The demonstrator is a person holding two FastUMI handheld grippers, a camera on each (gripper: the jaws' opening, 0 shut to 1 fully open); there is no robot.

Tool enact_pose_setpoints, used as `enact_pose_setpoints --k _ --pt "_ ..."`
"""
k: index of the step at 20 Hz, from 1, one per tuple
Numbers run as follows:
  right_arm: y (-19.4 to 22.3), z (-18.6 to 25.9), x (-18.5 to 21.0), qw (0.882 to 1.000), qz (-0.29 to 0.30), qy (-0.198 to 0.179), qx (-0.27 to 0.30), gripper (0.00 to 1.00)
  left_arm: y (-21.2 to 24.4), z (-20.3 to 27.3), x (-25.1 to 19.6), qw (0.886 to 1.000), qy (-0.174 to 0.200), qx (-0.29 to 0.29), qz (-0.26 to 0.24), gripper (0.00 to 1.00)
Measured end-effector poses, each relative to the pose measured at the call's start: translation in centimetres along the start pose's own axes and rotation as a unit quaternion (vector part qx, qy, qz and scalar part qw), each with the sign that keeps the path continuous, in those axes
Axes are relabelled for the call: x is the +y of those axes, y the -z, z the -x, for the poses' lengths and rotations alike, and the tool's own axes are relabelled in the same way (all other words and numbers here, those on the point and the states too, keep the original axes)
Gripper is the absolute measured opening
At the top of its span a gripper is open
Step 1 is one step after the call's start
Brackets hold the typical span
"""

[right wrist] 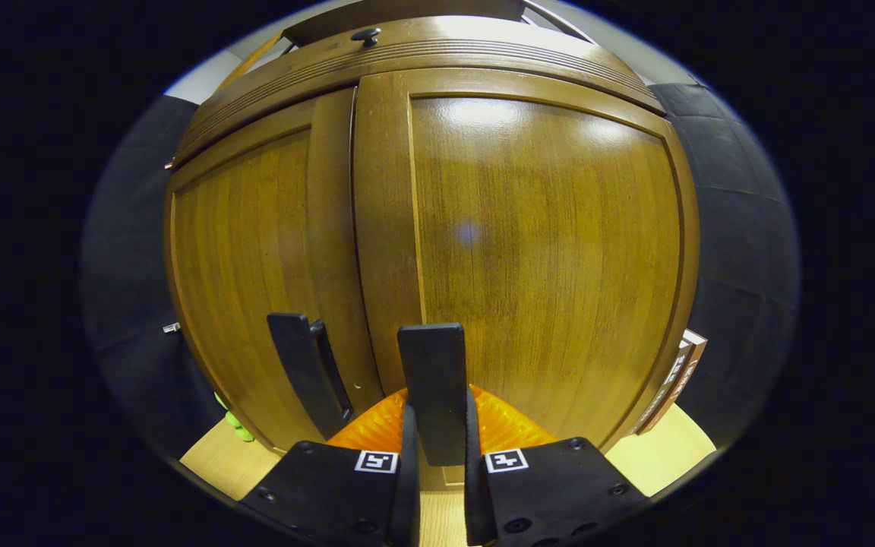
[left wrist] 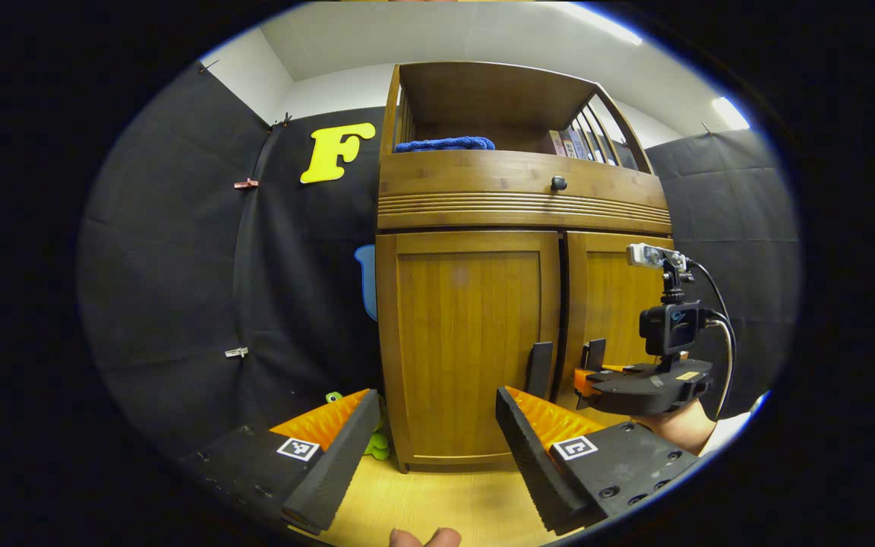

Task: Open the right door of the double-door shoe cabinet with the right hand, and open the left door with the left hand.

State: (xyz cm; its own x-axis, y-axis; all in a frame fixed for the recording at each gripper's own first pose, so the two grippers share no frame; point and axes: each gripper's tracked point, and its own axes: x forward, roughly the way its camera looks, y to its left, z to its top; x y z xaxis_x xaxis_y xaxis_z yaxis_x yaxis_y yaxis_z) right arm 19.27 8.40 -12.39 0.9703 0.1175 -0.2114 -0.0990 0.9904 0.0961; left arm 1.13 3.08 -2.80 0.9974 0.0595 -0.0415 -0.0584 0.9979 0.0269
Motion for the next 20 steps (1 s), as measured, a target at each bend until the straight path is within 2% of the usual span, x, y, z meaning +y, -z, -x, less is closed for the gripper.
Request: enact_pose_setpoints --k 5,9,11,14,20 --pt "0.6 4.4 -1.1 1.0 -0.006 -0.024 0.005 0.27 -0.1 0.8 -0.6 1.0 -0.002 -0.006 0.001 0.96" --pt "0.9 8.2 -3.0 1.0 -0.012 -0.028 0.006 0.27 -0.2 1.5 -1.5 1.0 -0.004 -0.008 0.005 0.97" --pt "1.0 10.0 -4.1 1.0 -0.013 -0.026 0.008 0.27 -0.1 2.0 -2.0 1.0 -0.003 -0.009 0.005 0.94" --pt "1.2 12.3 -6.1 1.0 -0.021 -0.019 0.012 0.27 -0.1 2.3 -2.8 1.0 0.0 -0.009 0.007 0.96" --pt "1.3 16.1 -10.4 0.999 -0.037 0.012 0.024 0.26 -0.3 2.0 -5.6 1.0 0.017 -0.009 0.005 0.94"
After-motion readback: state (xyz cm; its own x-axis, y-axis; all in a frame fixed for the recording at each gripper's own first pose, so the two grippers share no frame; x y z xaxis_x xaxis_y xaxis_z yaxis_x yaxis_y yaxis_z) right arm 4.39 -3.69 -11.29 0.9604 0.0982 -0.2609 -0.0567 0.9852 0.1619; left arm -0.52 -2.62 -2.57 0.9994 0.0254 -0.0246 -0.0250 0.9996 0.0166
